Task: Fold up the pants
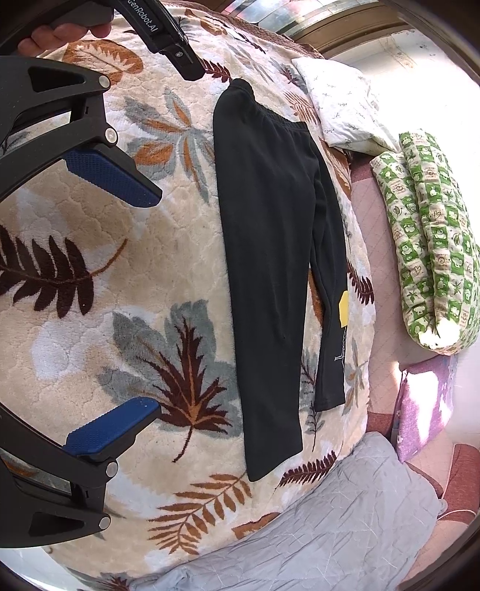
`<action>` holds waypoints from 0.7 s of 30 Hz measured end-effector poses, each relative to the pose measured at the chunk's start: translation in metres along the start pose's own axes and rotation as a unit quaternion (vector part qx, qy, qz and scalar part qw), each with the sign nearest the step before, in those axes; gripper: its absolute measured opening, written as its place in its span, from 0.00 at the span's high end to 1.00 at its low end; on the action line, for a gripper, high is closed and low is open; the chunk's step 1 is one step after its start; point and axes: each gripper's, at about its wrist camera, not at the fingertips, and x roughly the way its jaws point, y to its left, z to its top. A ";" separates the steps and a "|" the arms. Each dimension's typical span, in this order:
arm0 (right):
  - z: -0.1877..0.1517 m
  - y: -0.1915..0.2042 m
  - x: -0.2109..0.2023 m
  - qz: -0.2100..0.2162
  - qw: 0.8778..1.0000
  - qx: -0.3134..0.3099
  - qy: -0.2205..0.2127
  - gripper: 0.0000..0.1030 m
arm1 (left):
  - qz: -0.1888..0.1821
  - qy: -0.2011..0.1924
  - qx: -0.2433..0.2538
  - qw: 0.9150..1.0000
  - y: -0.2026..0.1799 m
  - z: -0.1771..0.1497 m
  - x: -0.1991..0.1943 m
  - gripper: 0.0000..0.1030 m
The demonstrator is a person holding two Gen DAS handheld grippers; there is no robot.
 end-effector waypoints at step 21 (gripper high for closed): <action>0.011 -0.002 0.005 -0.001 1.000 -0.011 -0.002 0.00 | 0.009 0.012 0.008 1.000 -0.004 0.015 0.015 0.00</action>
